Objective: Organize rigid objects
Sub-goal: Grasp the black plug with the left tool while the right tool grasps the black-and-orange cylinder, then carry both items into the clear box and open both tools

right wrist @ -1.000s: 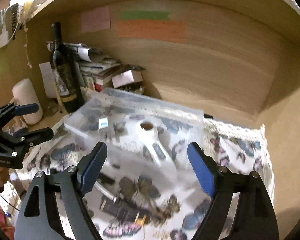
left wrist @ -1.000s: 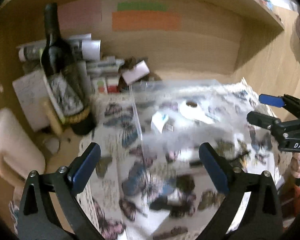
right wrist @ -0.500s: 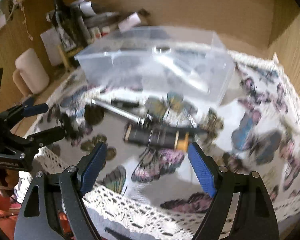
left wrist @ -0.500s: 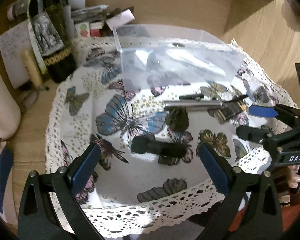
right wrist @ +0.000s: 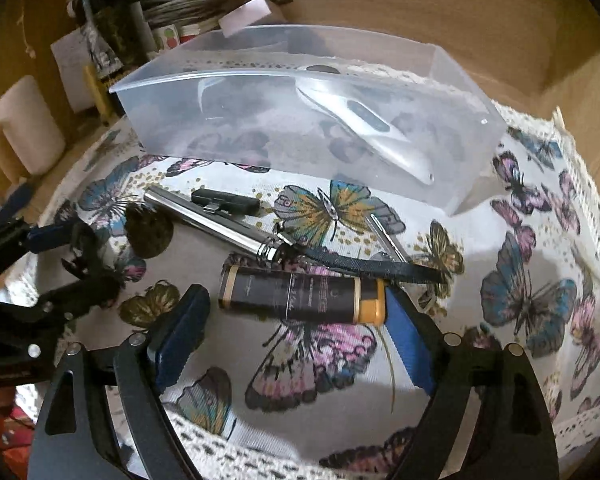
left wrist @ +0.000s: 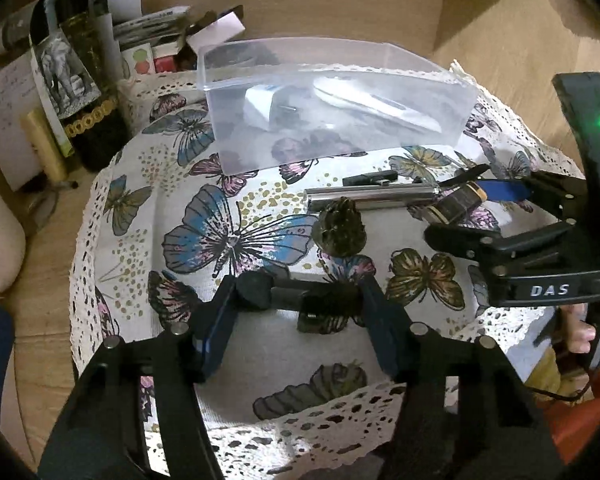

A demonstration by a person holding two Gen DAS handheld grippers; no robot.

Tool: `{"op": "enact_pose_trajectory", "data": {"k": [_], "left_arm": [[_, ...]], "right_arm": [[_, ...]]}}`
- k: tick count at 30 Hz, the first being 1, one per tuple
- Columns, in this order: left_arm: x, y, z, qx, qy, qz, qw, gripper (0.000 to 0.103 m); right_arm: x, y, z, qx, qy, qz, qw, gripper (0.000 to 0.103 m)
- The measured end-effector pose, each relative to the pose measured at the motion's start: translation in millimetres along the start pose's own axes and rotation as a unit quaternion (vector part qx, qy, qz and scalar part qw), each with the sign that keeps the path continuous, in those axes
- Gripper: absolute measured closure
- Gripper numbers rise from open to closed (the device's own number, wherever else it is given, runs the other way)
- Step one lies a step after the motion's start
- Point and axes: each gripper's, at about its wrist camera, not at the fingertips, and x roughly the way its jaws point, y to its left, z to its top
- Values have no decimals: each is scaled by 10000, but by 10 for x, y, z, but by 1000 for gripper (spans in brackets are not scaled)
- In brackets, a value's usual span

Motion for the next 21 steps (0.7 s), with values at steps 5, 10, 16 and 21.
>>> {"op": "enact_pose_trajectory", "data": {"k": [5, 10, 16, 21], "left_arm": [[-83, 30, 20, -42, -173, 52, 9998, 44], [-215, 94, 144, -150, -459, 102, 9988, 44], [-370, 178, 372, -370, -845, 101, 9957, 44], [-510, 215, 616, -490, -1214, 113, 9913, 44]], "right_arm": [[-61, -79, -63, 70, -81, 106, 9999, 23], [-241, -126, -59, 89, -289, 134, 9995, 23], [-572, -223, 117, 148, -853, 164, 9961, 23], [-756, -296, 344, 134, -1286, 98, 9916, 23]]}}
